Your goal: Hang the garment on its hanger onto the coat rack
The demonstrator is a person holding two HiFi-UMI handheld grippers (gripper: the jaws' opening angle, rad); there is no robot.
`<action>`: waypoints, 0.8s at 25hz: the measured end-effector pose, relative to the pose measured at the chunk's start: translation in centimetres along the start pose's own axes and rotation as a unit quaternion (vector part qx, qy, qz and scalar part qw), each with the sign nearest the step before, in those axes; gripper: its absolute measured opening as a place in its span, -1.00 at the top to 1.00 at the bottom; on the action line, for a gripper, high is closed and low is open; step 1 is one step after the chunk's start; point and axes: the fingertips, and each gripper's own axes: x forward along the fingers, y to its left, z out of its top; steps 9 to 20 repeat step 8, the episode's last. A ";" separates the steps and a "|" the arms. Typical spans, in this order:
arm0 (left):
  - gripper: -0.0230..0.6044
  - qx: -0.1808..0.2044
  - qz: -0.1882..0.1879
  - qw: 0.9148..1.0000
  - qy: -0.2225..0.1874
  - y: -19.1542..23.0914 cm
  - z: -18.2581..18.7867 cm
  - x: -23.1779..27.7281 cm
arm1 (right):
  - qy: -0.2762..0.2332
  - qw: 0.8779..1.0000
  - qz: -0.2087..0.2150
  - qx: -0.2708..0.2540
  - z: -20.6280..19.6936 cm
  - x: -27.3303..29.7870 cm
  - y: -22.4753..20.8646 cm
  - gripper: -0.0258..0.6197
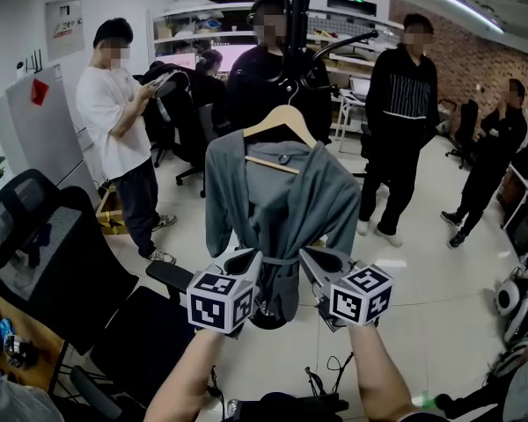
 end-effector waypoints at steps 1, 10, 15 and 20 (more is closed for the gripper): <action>0.97 0.000 0.000 1.000 0.000 0.0 0.0 0.0 | 0.000 1.000 0.000 -0.001 0.0 0.0 0.0 0.92; 0.97 0.001 -0.003 1.000 -0.001 0.2 0.0 0.0 | 0.002 1.000 -0.002 -0.005 0.1 0.4 0.1 0.92; 0.97 0.001 -0.003 1.000 -0.001 0.2 0.0 0.0 | 0.002 1.000 -0.002 -0.005 0.1 0.4 0.1 0.92; 0.97 0.001 -0.003 1.000 -0.001 0.2 0.0 0.0 | 0.002 1.000 -0.002 -0.005 0.1 0.4 0.1 0.92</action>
